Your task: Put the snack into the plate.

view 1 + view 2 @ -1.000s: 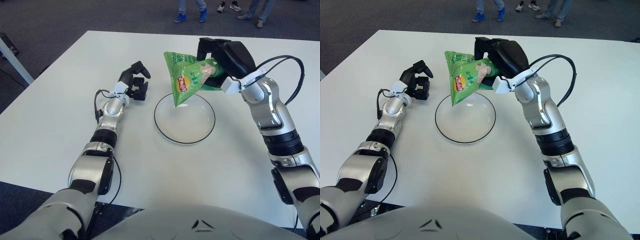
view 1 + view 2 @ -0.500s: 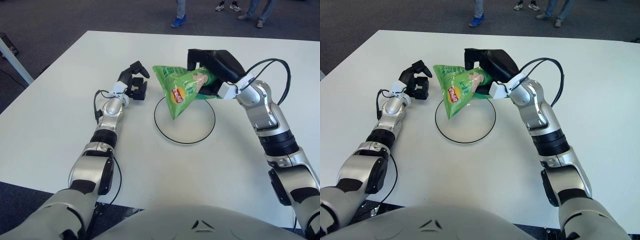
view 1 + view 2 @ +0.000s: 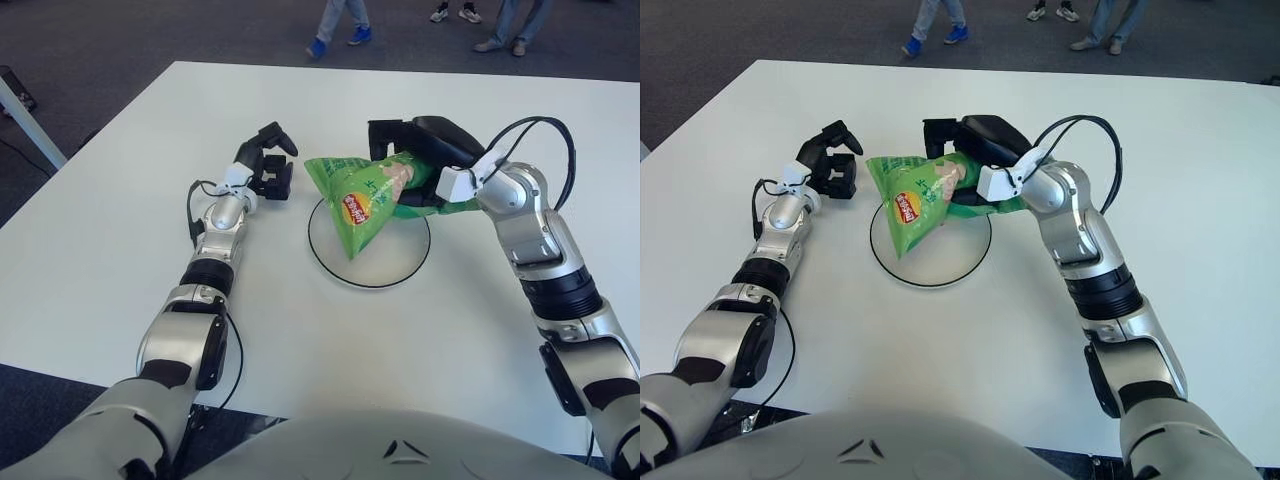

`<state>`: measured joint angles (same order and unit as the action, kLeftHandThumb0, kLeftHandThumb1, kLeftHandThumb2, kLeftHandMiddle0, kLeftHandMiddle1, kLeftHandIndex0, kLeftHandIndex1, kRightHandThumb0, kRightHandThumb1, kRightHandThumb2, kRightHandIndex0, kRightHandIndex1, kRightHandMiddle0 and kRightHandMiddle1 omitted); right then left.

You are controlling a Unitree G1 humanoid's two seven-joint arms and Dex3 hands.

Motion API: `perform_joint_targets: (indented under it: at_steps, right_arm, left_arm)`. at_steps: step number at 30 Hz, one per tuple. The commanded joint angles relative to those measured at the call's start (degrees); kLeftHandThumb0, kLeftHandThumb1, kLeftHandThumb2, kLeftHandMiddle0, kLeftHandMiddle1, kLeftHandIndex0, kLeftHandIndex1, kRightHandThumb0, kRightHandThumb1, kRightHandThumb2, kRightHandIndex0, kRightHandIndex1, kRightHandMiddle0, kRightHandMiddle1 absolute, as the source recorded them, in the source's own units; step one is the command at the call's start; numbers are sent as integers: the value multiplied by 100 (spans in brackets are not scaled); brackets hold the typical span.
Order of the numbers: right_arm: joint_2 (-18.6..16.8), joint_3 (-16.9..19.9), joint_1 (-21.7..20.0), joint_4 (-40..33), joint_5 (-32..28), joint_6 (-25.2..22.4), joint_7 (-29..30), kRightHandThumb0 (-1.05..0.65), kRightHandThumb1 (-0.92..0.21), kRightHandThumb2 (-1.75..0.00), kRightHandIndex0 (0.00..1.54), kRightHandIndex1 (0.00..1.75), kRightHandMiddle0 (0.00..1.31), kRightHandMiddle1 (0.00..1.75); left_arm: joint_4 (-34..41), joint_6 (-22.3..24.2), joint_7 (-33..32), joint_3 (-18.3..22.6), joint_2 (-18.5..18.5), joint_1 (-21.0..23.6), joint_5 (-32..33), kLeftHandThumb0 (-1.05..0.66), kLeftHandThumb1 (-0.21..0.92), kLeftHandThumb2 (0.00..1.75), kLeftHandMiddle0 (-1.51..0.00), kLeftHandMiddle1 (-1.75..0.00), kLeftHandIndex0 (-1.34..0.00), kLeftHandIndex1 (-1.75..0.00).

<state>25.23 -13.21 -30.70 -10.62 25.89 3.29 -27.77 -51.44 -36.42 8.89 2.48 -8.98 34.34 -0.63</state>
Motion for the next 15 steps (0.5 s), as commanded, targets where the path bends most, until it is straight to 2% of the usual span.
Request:
perform_joint_targets:
  at_steps: [1,5,7,9,15]
  right_arm:
    - [47,-17,77,-123,-134,-35,-138,0,4,-171,88,172,65,174]
    - [71,-16,103,-155,-164,-39,-215,0,8,-174,90,174,71,168]
    - [88,-30,114,-159,-173,-29,-264,-1,9,-171,91,174,79,154]
    - [85,-34,118,-148,-200,-14,-301,-1,9,-168,90,175,83,148]
    - [199,-49,97,-99,-410,7,-627,-1,4,-161,86,175,83,142]
  left_arm:
    - [-214,56,74,-17,144,-506,38,-46,38,123,-127,-175,-56,-175]
    - [-194,64,67,-17,142,-514,32,-46,39,123,-127,-175,-56,-175]
    - [-177,76,55,-18,144,-519,24,-46,39,123,-127,-175,-56,-175]
    - [-162,92,53,-17,147,-524,25,-46,39,123,-127,-175,-56,-175]
    - [-102,157,55,-27,149,-540,19,-46,38,123,-127,-175,-56,-175]
